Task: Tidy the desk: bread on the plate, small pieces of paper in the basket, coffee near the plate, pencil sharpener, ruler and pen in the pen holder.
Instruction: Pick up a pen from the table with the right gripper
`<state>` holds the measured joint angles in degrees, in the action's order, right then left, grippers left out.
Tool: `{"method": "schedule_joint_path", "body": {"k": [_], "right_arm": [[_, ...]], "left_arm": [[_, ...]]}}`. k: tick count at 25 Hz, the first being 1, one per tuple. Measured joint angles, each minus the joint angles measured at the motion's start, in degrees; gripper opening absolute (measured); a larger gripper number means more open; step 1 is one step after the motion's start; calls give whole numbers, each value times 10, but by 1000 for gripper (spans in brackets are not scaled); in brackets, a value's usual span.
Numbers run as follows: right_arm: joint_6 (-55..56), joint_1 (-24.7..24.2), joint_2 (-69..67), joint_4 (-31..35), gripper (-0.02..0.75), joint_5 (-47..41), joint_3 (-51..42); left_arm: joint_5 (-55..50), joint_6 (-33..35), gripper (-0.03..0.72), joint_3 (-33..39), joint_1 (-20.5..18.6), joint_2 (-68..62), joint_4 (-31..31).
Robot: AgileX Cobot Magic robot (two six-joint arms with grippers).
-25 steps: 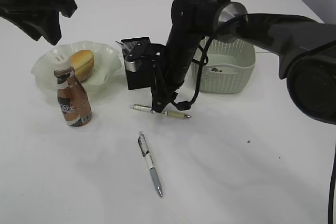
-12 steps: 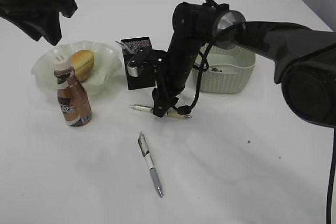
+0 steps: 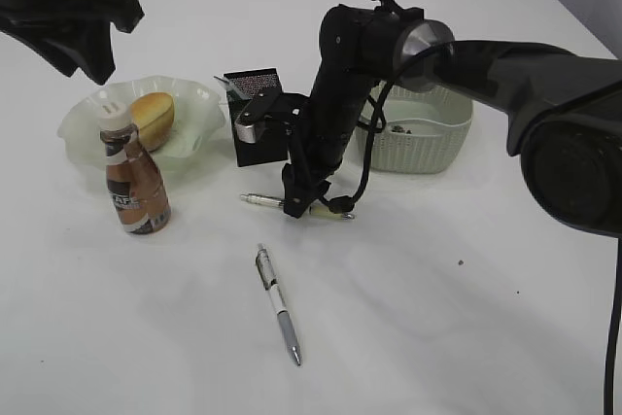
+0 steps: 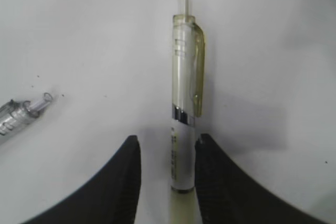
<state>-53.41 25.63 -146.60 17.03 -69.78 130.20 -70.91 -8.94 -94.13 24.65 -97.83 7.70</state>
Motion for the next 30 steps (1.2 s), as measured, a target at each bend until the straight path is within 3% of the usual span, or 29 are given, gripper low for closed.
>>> {"method": "schedule_joint_path", "body": {"k": [30], "right_arm": [[-2, -1, -11, -9, 259, 17, 0]], "left_arm": [[0, 1, 237, 0, 0, 0, -6]]}}
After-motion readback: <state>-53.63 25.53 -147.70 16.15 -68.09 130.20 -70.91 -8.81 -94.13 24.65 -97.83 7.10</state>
